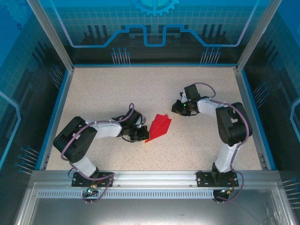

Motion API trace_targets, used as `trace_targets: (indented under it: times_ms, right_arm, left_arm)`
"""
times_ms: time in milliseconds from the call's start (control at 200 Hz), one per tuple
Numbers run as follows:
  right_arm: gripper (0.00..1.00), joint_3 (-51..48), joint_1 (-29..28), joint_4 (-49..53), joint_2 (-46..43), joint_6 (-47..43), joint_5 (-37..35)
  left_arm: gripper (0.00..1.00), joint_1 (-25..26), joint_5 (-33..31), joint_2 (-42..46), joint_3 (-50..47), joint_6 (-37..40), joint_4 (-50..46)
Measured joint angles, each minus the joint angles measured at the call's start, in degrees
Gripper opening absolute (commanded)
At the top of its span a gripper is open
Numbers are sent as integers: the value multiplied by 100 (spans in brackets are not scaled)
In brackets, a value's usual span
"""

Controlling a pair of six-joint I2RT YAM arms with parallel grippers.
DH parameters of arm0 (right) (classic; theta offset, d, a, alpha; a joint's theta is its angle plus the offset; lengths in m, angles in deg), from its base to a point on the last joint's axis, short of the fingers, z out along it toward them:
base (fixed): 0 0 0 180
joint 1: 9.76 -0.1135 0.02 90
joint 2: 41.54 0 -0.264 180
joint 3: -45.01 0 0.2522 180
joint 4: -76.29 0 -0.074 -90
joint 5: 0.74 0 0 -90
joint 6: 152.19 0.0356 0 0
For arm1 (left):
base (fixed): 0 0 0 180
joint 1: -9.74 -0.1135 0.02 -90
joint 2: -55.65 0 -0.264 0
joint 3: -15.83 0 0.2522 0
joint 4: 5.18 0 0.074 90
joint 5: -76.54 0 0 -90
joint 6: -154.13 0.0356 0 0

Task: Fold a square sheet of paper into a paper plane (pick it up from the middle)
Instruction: Fourth fold the wing at the center of the table, then turn over the paper at the center of the table.

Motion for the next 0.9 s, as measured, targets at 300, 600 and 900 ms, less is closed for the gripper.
trace_targets:
  times_ms: [300, 600, 900]
  right_arm:
    - [54, -1379, -610, -680, -1132, 1172, 437]
    - [50, -1609, -1390, -1506, -859, 2179, 334]
    - [44, -1596, -1602, -2002, -494, 2461, 188]
  left_arm:
    - [44, 11, -417, 693, 468, 153, -422]
    - [75, 11, -1547, 1121, 339, -70, -649]
    - [99, -57, -2256, 1652, 273, -203, -1075]
